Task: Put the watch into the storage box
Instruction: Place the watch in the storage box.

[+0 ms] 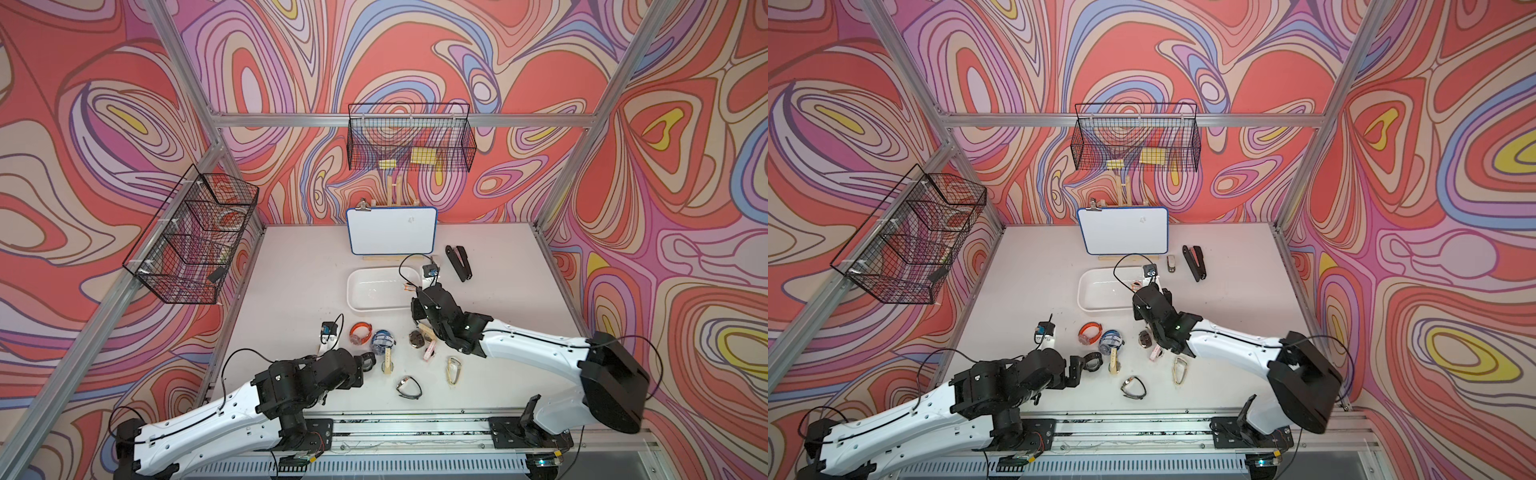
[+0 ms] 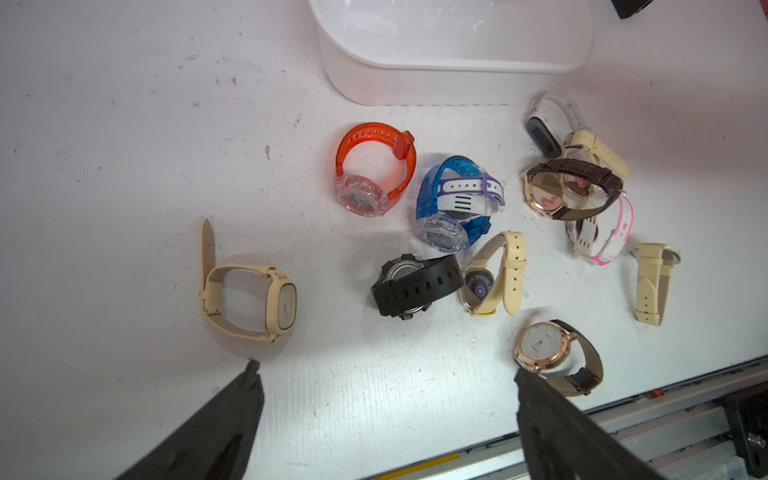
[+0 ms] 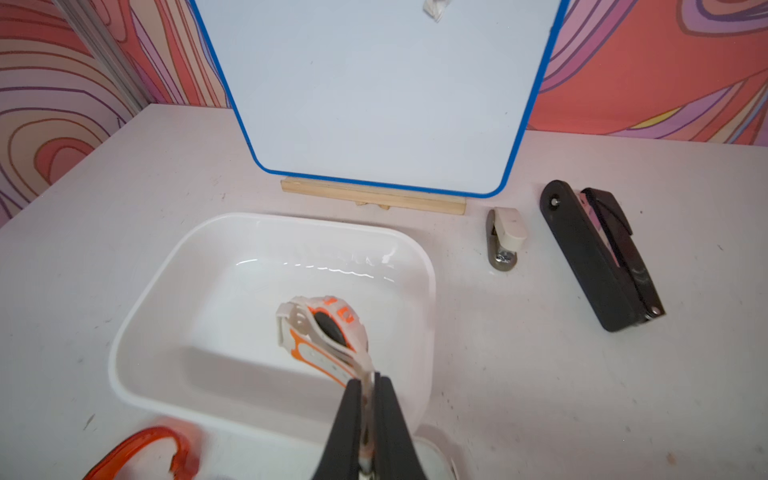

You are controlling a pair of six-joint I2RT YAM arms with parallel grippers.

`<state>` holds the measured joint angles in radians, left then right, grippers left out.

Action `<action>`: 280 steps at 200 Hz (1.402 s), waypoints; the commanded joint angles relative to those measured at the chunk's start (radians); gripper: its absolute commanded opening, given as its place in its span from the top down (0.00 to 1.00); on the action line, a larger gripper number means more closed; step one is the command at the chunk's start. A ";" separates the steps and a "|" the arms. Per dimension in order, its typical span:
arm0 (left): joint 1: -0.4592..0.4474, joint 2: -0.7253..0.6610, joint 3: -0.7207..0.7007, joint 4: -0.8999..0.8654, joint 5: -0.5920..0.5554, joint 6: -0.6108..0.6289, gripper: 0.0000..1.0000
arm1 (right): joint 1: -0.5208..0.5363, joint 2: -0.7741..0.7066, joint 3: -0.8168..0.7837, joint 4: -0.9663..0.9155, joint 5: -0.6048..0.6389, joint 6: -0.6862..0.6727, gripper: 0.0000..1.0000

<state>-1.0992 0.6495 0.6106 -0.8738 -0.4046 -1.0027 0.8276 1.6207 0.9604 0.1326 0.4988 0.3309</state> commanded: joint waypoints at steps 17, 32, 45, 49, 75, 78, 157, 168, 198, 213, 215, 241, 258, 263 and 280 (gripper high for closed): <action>-0.005 -0.050 0.024 -0.097 -0.049 -0.008 0.00 | -0.047 0.192 0.114 0.138 -0.074 -0.056 1.00; -0.005 -0.067 0.016 -0.104 -0.052 -0.013 0.00 | -0.061 0.248 0.138 0.154 -0.086 -0.054 1.00; -0.005 -0.079 0.010 -0.106 -0.052 -0.014 0.00 | -0.074 0.289 0.163 0.146 -0.106 -0.049 1.00; -0.005 -0.080 0.009 -0.108 -0.050 -0.016 0.00 | -0.076 0.298 0.170 0.144 -0.111 -0.050 1.00; -0.005 -0.082 0.008 -0.116 -0.048 -0.017 0.00 | -0.080 0.338 0.195 0.139 -0.118 -0.050 1.00; -0.005 -0.083 0.009 -0.116 -0.049 -0.017 0.00 | -0.081 0.341 0.199 0.137 -0.118 -0.052 1.00; -0.004 -0.076 0.002 -0.101 -0.052 -0.012 0.00 | -0.096 0.372 0.205 0.094 -0.156 -0.064 0.70; -0.005 -0.075 0.002 -0.103 -0.051 -0.011 0.00 | -0.096 0.362 0.195 0.094 -0.164 -0.064 0.67; -0.005 -0.076 0.013 -0.110 -0.053 -0.011 0.00 | -0.096 0.297 0.149 0.120 -0.182 -0.051 0.61; -0.004 -0.076 0.016 -0.107 -0.055 -0.009 0.00 | -0.096 0.259 0.131 0.122 -0.200 -0.050 0.59; -0.005 -0.075 0.017 -0.106 -0.053 -0.008 0.00 | -0.095 0.254 0.129 0.122 -0.202 -0.049 0.59; -0.005 -0.067 0.019 -0.100 -0.051 -0.006 0.00 | -0.096 0.183 0.109 0.103 -0.218 -0.035 0.56; -0.005 -0.061 0.021 -0.101 -0.049 -0.007 0.00 | -0.097 0.143 0.107 0.079 -0.224 -0.027 0.56; -0.005 -0.061 0.021 -0.103 -0.049 -0.006 0.00 | -0.096 0.124 0.113 0.064 -0.230 -0.025 0.56; -0.005 -0.063 0.017 -0.100 -0.048 -0.006 0.00 | -0.100 0.117 0.159 -0.020 -0.251 -0.012 0.56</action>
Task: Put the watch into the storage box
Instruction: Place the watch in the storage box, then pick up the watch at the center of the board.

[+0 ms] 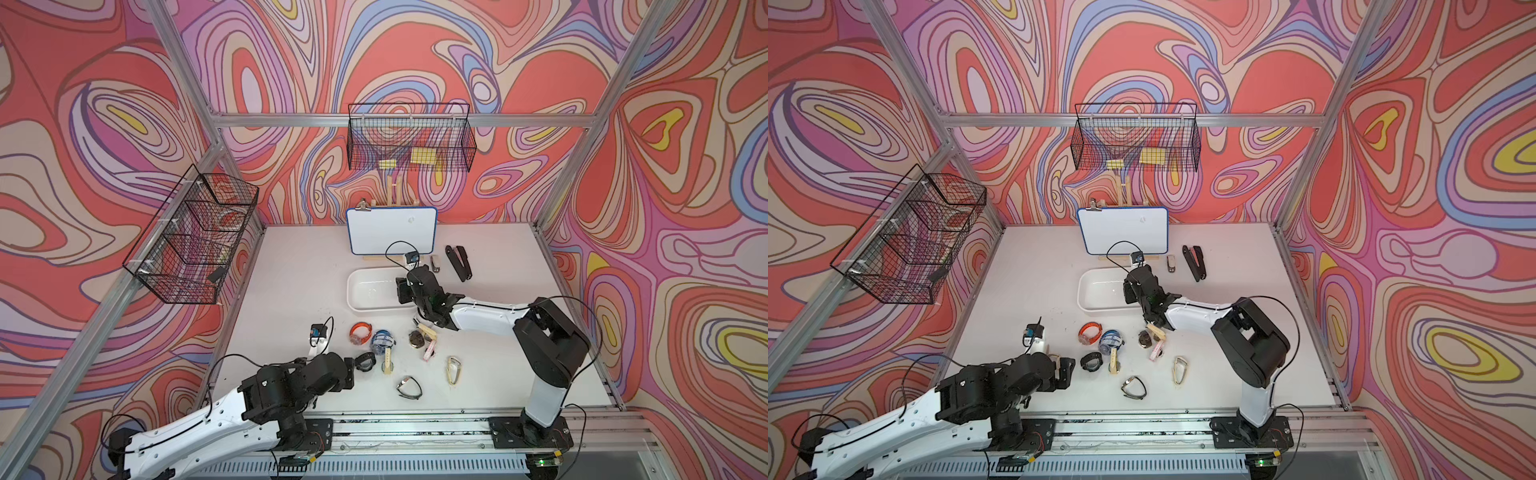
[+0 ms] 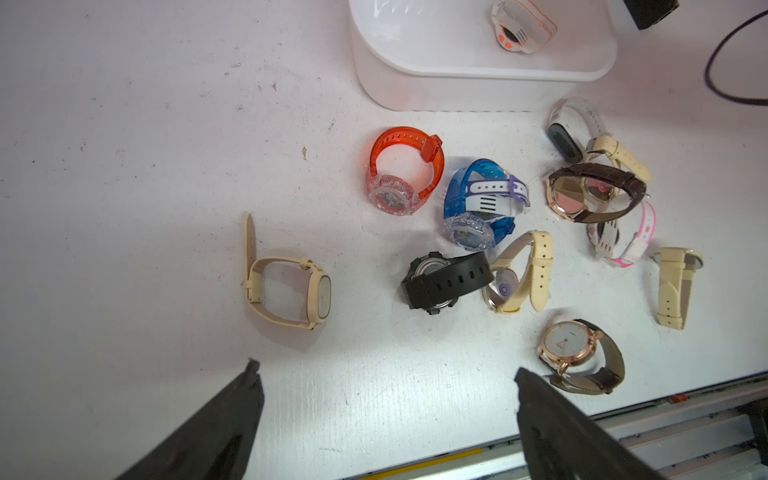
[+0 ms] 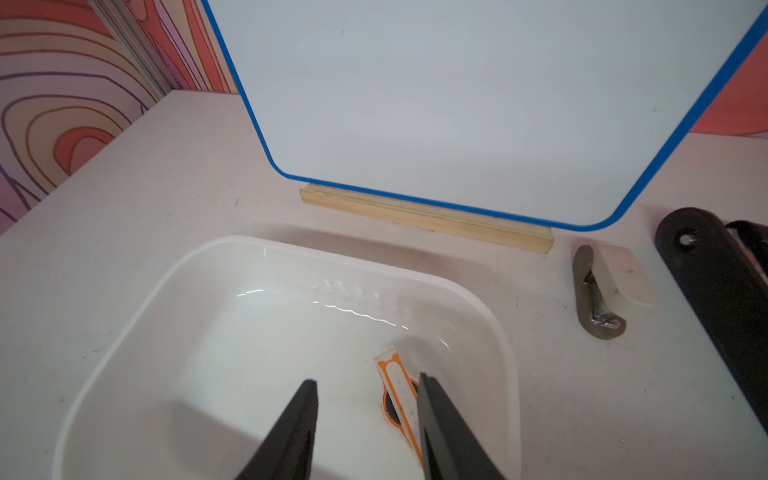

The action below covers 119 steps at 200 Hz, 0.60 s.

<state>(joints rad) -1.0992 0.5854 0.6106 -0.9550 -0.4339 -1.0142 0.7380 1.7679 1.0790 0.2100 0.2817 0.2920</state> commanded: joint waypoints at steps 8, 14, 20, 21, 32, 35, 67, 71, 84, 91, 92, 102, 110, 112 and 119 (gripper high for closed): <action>-0.004 -0.001 0.016 -0.019 -0.018 0.005 0.00 | -0.014 -0.025 0.075 -0.152 -0.042 0.040 0.56; -0.005 -0.002 0.016 -0.020 -0.018 0.005 0.00 | -0.018 -0.019 0.099 -0.192 -0.052 0.051 0.56; -0.005 -0.004 0.018 -0.023 -0.018 0.005 0.00 | -0.024 -0.013 0.126 -0.228 -0.066 0.069 0.56; -0.005 -0.004 0.017 -0.024 -0.018 0.005 0.00 | -0.026 -0.012 0.130 -0.238 -0.069 0.071 0.56; -0.004 -0.007 0.020 -0.032 -0.020 0.005 0.00 | -0.040 -0.005 0.169 -0.295 -0.108 0.096 0.56; -0.005 -0.007 0.021 -0.036 -0.021 0.005 0.00 | -0.045 -0.003 0.177 -0.311 -0.122 0.099 0.56; -0.004 -0.029 0.035 -0.068 -0.027 0.003 0.00 | -0.083 0.049 0.273 -0.475 -0.230 0.126 0.61; -0.005 -0.033 0.036 -0.072 -0.027 0.004 0.00 | -0.086 0.043 0.272 -0.481 -0.243 0.126 0.61; -0.004 -0.047 0.040 -0.086 -0.029 0.006 0.00 | -0.090 0.010 0.244 -0.502 -0.289 0.118 0.61; -0.005 -0.054 0.042 -0.092 -0.027 0.005 0.00 | -0.090 -0.035 0.231 -0.533 -0.308 0.113 0.61; -0.004 -0.056 0.042 -0.093 -0.028 0.005 0.00 | -0.090 -0.040 0.229 -0.538 -0.310 0.112 0.61; -0.005 -0.064 0.043 -0.097 -0.021 0.005 0.00 | -0.090 -0.083 0.215 -0.606 -0.332 0.108 0.61; -0.005 -0.069 0.040 -0.095 -0.018 0.007 0.00 | -0.091 -0.124 0.194 -0.656 -0.339 0.113 0.61; -0.005 -0.070 0.039 -0.095 -0.016 0.009 0.00 | -0.091 -0.136 0.187 -0.667 -0.339 0.115 0.61; -0.004 -0.074 0.037 -0.088 -0.012 0.016 0.00 | -0.091 -0.183 0.152 -0.695 -0.341 0.128 0.60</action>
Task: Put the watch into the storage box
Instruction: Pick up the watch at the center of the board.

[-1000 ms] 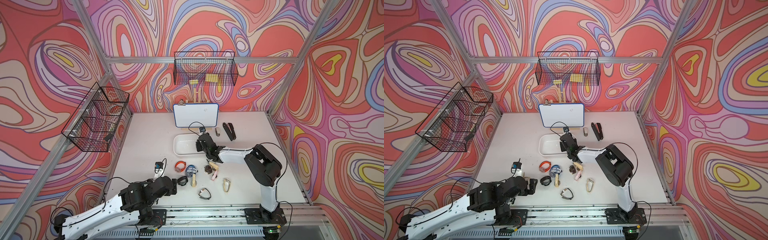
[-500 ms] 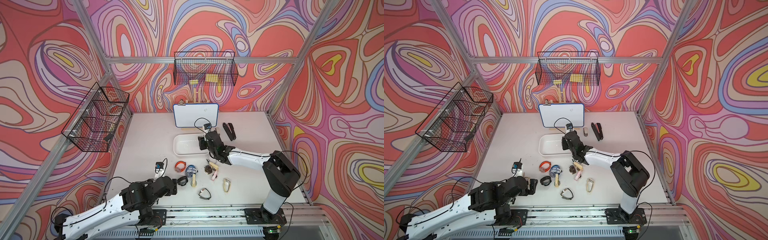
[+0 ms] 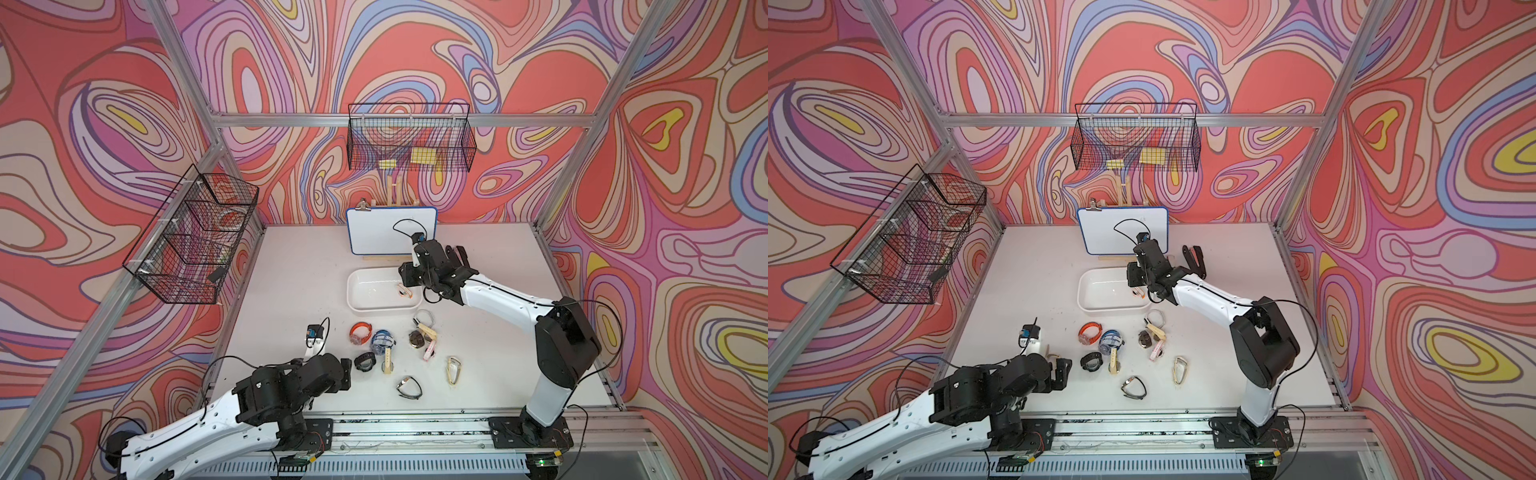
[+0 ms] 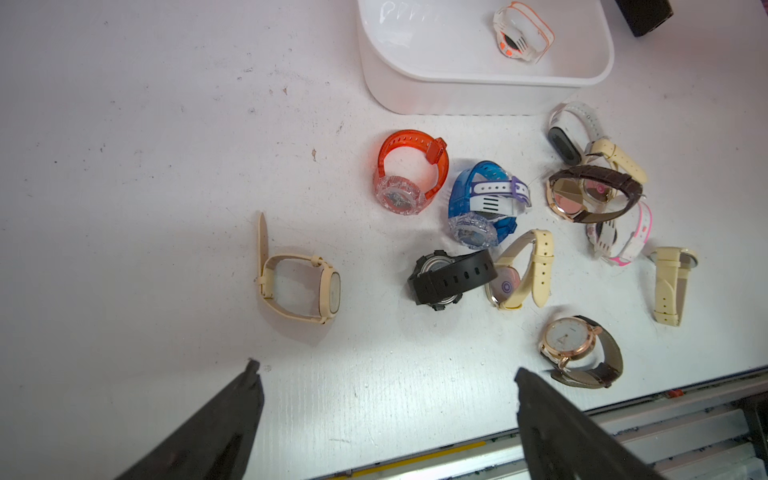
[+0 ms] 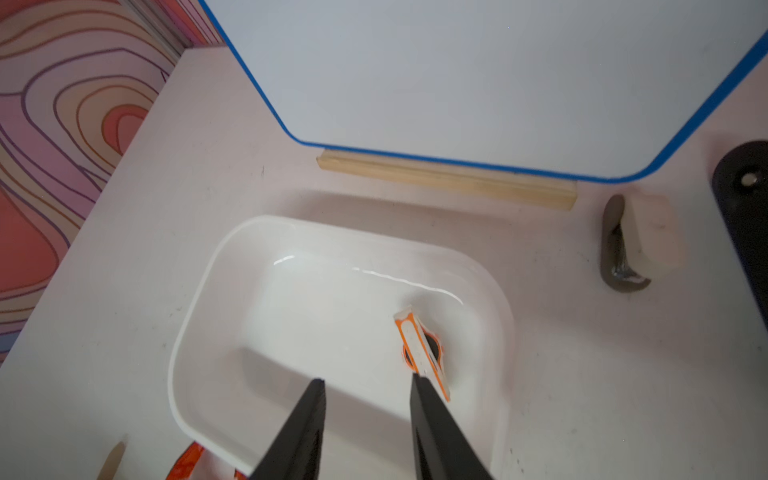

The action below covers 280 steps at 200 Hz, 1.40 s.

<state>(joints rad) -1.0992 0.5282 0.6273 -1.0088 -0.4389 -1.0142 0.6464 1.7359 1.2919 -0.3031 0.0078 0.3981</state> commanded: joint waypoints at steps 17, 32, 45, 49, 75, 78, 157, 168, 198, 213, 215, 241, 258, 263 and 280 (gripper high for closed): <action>-0.005 -0.019 0.014 -0.010 0.007 0.036 0.00 | -0.003 -0.272 -0.146 -0.274 -0.035 0.087 0.60; -0.005 -0.014 0.008 0.021 0.022 0.050 0.00 | -0.008 -0.387 -0.233 -0.332 -0.042 0.152 0.60; -0.004 -0.002 0.000 0.068 0.047 0.073 0.00 | -0.008 -0.486 -0.326 -0.321 -0.101 0.215 0.63; -0.005 0.003 -0.002 0.085 0.056 0.081 0.00 | -0.008 -0.512 -0.355 -0.310 -0.132 0.232 0.63; -0.005 0.057 -0.026 0.234 0.148 0.152 0.00 | -0.008 -0.619 -0.563 -0.150 -0.319 0.347 0.68; -0.005 0.063 -0.027 0.251 0.160 0.161 0.00 | -0.008 -0.625 -0.583 -0.134 -0.331 0.360 0.68; -0.026 0.117 -0.037 0.466 0.253 0.295 0.01 | -0.008 -0.656 -0.838 0.194 -0.466 0.521 0.71; -0.026 0.109 -0.043 0.483 0.255 0.311 0.01 | -0.007 -0.648 -0.842 0.212 -0.470 0.524 0.71; -0.030 0.106 -0.064 0.540 0.271 0.348 0.02 | -0.007 -0.599 -0.852 0.243 -0.474 0.524 0.71; -0.029 0.108 -0.073 0.559 0.280 0.364 0.02 | -0.007 -0.580 -0.855 0.238 -0.469 0.524 0.71; -0.032 0.107 -0.072 0.559 0.281 0.365 0.02 | -0.007 -0.578 -0.855 0.237 -0.468 0.524 0.71; -0.033 0.107 -0.075 0.565 0.285 0.398 0.02 | -0.007 -0.572 -0.842 0.192 -0.443 0.511 0.71; -0.036 0.101 -0.074 0.558 0.275 0.419 0.02 | -0.007 -0.576 -0.838 0.171 -0.424 0.505 0.71; -0.037 0.100 -0.074 0.559 0.273 0.427 0.02 | -0.008 -0.575 -0.835 0.167 -0.418 0.503 0.70; -0.043 0.099 -0.074 0.565 0.271 0.458 0.02 | -0.007 -0.559 -0.841 0.189 -0.411 0.507 0.68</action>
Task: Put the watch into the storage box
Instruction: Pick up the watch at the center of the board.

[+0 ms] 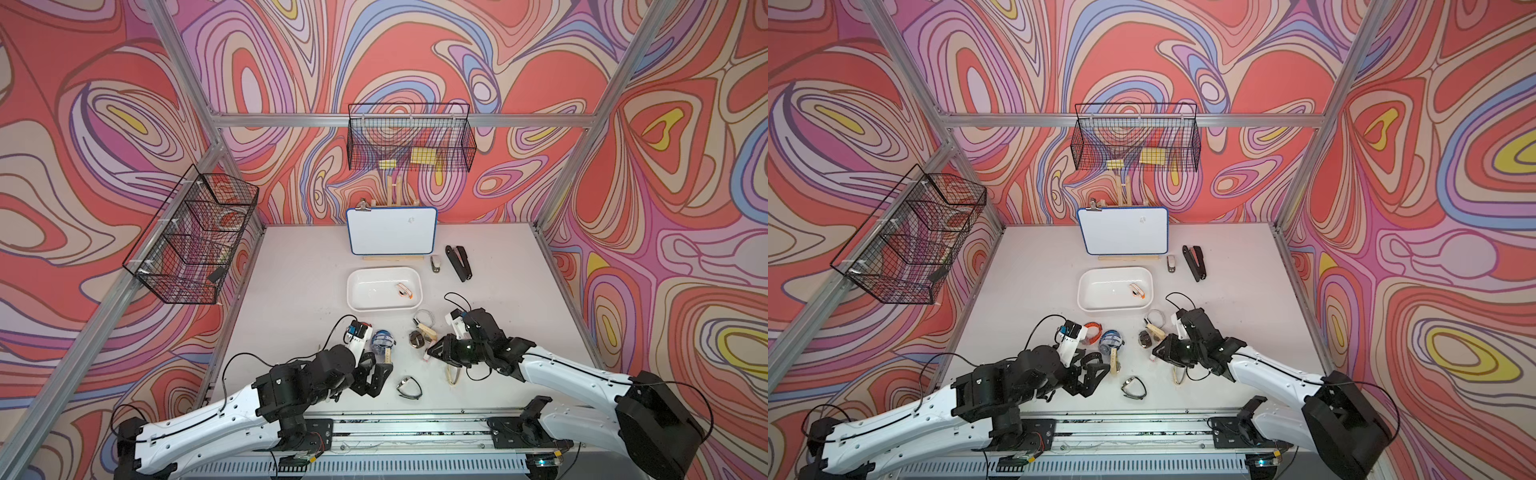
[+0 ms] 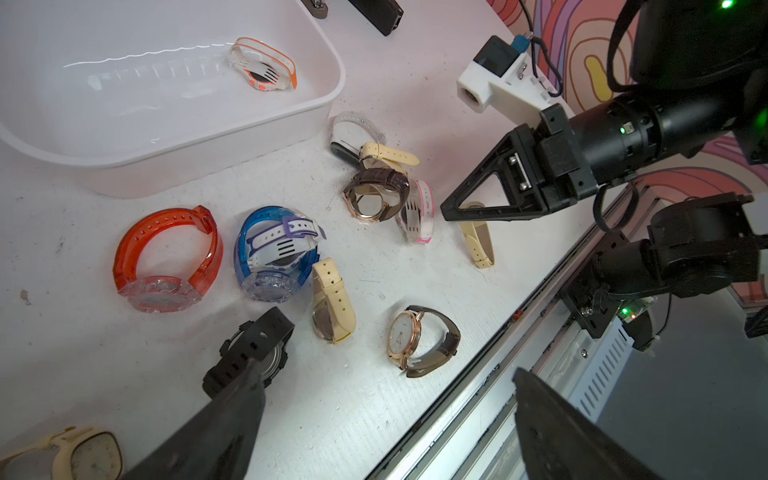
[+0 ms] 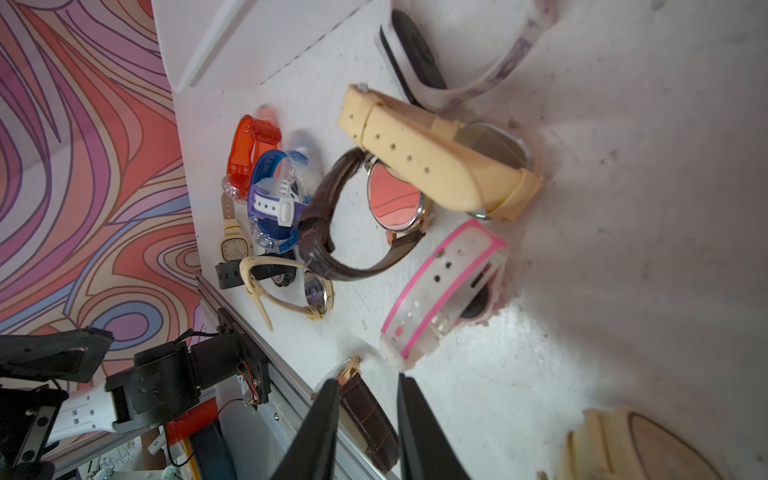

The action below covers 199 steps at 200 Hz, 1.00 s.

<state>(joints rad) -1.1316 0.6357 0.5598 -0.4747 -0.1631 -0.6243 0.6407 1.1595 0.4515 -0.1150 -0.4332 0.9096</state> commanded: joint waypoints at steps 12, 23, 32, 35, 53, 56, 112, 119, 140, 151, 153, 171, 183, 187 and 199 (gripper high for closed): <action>-0.017 -0.003 0.000 0.032 -0.007 0.092 0.02 | -0.001 0.037 0.002 0.019 0.031 -0.005 0.66; -0.021 0.004 0.004 0.033 -0.007 0.115 0.02 | -0.001 0.056 0.006 0.038 0.033 -0.003 0.66; -0.025 0.011 0.006 0.036 -0.008 0.132 0.02 | -0.001 0.069 0.012 0.043 0.036 -0.004 0.66; -0.026 0.014 0.008 0.036 -0.007 0.137 0.02 | -0.001 0.074 0.015 0.045 0.038 -0.006 0.66; -0.027 0.031 0.014 0.033 -0.007 0.153 0.02 | -0.001 0.108 0.033 0.052 0.040 -0.015 0.66; -0.028 0.035 0.017 0.033 -0.006 0.155 0.02 | -0.001 0.114 0.034 0.056 0.040 -0.015 0.66; -0.027 0.088 0.037 0.031 0.001 0.162 0.02 | -0.001 0.199 0.082 0.092 0.039 -0.015 0.71; -0.029 0.091 0.040 0.027 0.003 0.160 0.02 | -0.001 0.207 0.089 0.088 0.037 -0.018 0.73; -0.028 0.096 0.057 0.002 -0.005 0.153 0.02 | -0.002 0.223 0.118 0.041 0.054 -0.030 0.77; -0.029 0.093 0.064 -0.005 -0.007 0.152 0.02 | -0.002 0.231 0.142 -0.004 0.078 -0.041 0.79; -0.027 0.093 0.066 -0.005 -0.008 0.151 0.02 | -0.002 0.233 0.147 -0.013 0.083 -0.043 0.79; -0.029 0.093 0.077 -0.017 -0.009 0.149 0.02 | -0.001 0.242 0.172 -0.048 0.109 -0.051 0.83; -0.028 0.097 0.087 -0.030 -0.015 0.151 0.01 | -0.002 0.252 0.191 -0.073 0.124 -0.054 0.86; -0.028 0.098 0.090 -0.035 -0.016 0.152 0.01 | -0.002 0.256 0.196 -0.078 0.126 -0.057 0.88; -0.028 0.102 0.102 -0.046 -0.019 0.150 0.01 | -0.002 0.263 0.210 -0.091 0.129 -0.060 0.94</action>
<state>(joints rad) -1.1534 0.7315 0.6189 -0.4793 -0.1638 -0.4854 0.6407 1.3994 0.6258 -0.1417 -0.3485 0.8688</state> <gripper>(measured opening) 0.987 0.098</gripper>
